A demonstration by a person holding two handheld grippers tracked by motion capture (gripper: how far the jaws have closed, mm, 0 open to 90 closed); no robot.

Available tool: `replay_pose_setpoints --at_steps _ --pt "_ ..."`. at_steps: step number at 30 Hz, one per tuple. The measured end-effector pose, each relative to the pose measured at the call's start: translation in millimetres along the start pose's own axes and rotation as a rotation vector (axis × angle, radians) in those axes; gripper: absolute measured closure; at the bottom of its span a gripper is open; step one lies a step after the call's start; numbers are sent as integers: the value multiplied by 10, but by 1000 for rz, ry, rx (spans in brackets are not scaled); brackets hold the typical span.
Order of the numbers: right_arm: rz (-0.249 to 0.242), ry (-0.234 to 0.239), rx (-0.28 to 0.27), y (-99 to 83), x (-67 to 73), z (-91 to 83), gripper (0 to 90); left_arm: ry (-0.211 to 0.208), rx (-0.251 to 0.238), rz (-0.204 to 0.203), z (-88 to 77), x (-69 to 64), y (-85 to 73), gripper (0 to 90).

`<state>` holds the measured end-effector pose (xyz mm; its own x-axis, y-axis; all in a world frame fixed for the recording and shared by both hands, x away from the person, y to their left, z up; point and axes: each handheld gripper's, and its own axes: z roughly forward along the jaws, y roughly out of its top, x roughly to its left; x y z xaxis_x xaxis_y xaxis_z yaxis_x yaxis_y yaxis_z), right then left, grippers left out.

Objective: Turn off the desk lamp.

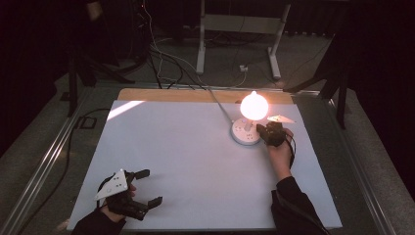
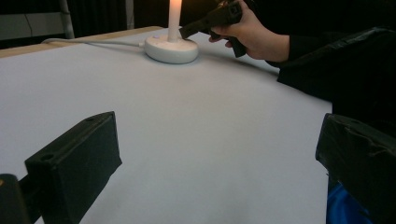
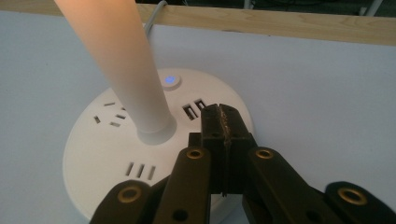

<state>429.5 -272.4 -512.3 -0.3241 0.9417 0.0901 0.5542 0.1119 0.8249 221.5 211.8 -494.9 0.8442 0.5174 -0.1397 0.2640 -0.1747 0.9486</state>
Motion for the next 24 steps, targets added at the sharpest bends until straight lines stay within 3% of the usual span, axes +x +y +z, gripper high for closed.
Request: replay_pose_setpoints --at_steps 4,8,19,24 --pt "0 -4 22 32 15 -9 900 0 -3 -3 -6 0 3 5" --pt "27 10 -4 68 -19 -68 900 2 -3 -2 -6 1 3 5" --pt "21 26 -63 248 -8 -245 900 0 0 1 -1 -2 3 5" --pt "19 24 -61 265 -8 -248 900 0 -3 1 -6 -3 6 5"
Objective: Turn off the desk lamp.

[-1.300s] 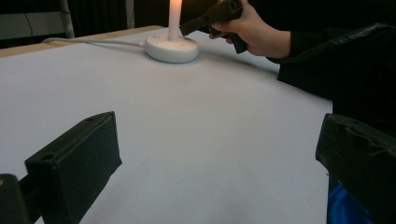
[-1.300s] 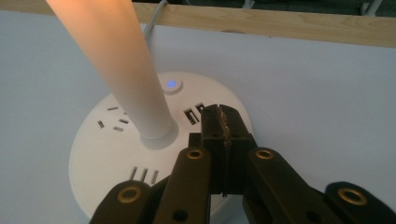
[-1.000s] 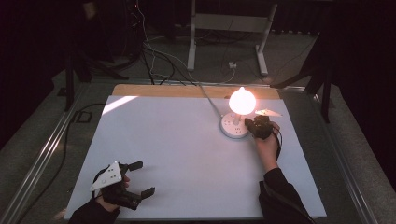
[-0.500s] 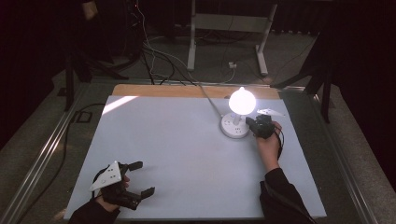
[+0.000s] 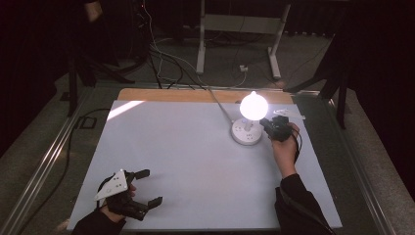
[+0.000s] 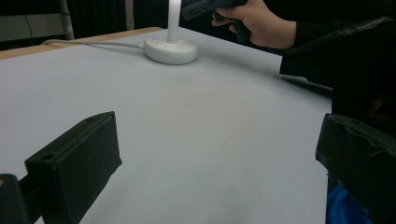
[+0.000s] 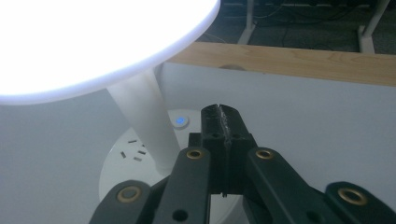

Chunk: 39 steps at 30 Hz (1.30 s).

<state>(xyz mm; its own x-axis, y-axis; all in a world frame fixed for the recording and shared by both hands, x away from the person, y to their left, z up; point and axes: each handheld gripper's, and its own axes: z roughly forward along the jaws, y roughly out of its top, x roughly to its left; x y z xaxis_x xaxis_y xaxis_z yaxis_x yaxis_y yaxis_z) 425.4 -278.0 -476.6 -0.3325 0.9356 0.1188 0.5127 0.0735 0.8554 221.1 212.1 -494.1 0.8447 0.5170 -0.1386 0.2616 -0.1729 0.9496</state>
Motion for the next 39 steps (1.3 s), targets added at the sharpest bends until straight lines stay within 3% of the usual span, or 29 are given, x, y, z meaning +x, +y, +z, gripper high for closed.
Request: replay_pose_setpoints --at_steps 39 --pt "28 -3 72 -239 -23 199 900 -5 4 4 6 -5 -3 5"
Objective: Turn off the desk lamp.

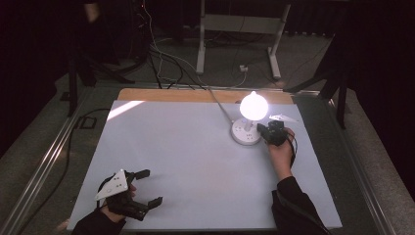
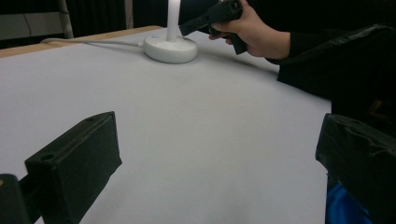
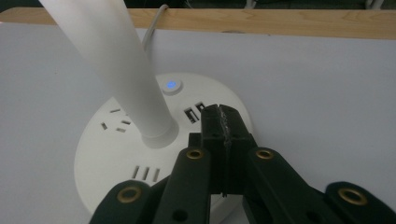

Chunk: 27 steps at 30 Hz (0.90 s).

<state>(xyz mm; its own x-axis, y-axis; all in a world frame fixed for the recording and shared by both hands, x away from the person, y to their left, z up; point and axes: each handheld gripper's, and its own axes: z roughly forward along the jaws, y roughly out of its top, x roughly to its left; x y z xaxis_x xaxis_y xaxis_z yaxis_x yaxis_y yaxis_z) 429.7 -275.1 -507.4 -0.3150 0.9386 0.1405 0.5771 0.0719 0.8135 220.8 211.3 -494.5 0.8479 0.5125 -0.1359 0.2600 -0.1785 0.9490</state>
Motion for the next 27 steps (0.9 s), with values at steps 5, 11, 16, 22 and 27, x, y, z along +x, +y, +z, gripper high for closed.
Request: replay_pose_setpoints --at_steps 5,11,16,22,27 --pt "-5 -2 1 -27 4 21 900 -2 2 -2 1 -1 -1 6" --pt "-12 -7 -7 -46 10 20 900 -4 4 1 6 -5 -1 5" --pt "-8 -14 10 -20 27 20 900 -4 1 -1 2 -2 0 6" --pt "-5 -8 -12 76 24 -47 896 -1 2 -3 2 5 -3 5" --pt "-24 -13 -51 146 47 -135 786 -4 -2 -5 -1 1 0 5"
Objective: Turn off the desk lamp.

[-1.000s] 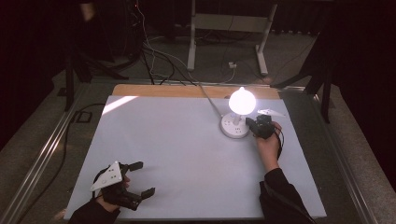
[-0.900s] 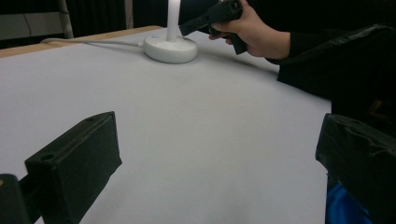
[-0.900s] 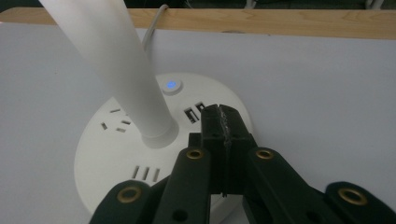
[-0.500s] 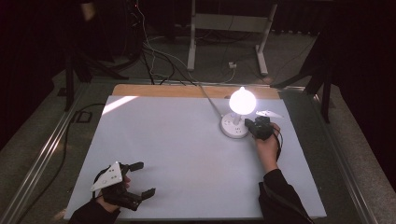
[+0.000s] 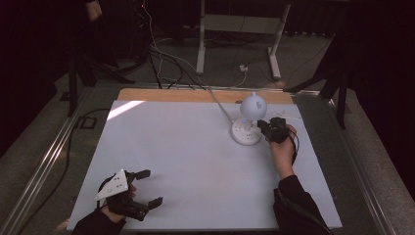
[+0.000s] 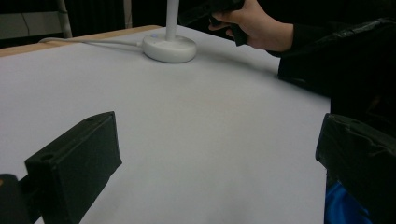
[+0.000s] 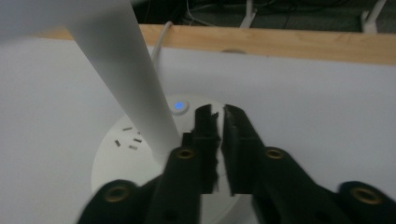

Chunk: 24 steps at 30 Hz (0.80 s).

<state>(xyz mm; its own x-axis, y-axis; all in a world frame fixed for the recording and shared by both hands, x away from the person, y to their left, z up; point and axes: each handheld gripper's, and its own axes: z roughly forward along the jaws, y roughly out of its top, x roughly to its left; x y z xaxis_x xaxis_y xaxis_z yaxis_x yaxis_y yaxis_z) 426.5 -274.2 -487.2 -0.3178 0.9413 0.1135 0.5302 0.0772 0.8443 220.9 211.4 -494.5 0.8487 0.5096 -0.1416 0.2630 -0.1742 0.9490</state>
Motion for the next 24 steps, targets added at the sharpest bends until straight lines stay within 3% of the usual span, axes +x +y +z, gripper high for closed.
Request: replay_pose_setpoints --at_steps 4,7,11,12,16,18,24 --pt "-6 2 -19 5 2 -30 591 0 -4 -4 -4 5 1 5" --pt "-40 0 -34 5 6 -41 388 -1 -4 -4 -3 1 2 5" --pt "-85 -48 -25 21 20 -44 157 0 -5 -6 -3 5 2 5" --pt "-91 -60 -30 23 18 -54 150 0 -6 -6 -4 5 2 5" --pt "-70 -29 -50 32 -28 -87 20 -1 -7 -7 -5 3 2 5" --pt "-95 -39 -56 26 -28 -120 20 0 -7 -8 -5 3 1 5" --pt "-103 51 -54 48 -42 -249 18 -4 -10 -10 -2 8 0 5"
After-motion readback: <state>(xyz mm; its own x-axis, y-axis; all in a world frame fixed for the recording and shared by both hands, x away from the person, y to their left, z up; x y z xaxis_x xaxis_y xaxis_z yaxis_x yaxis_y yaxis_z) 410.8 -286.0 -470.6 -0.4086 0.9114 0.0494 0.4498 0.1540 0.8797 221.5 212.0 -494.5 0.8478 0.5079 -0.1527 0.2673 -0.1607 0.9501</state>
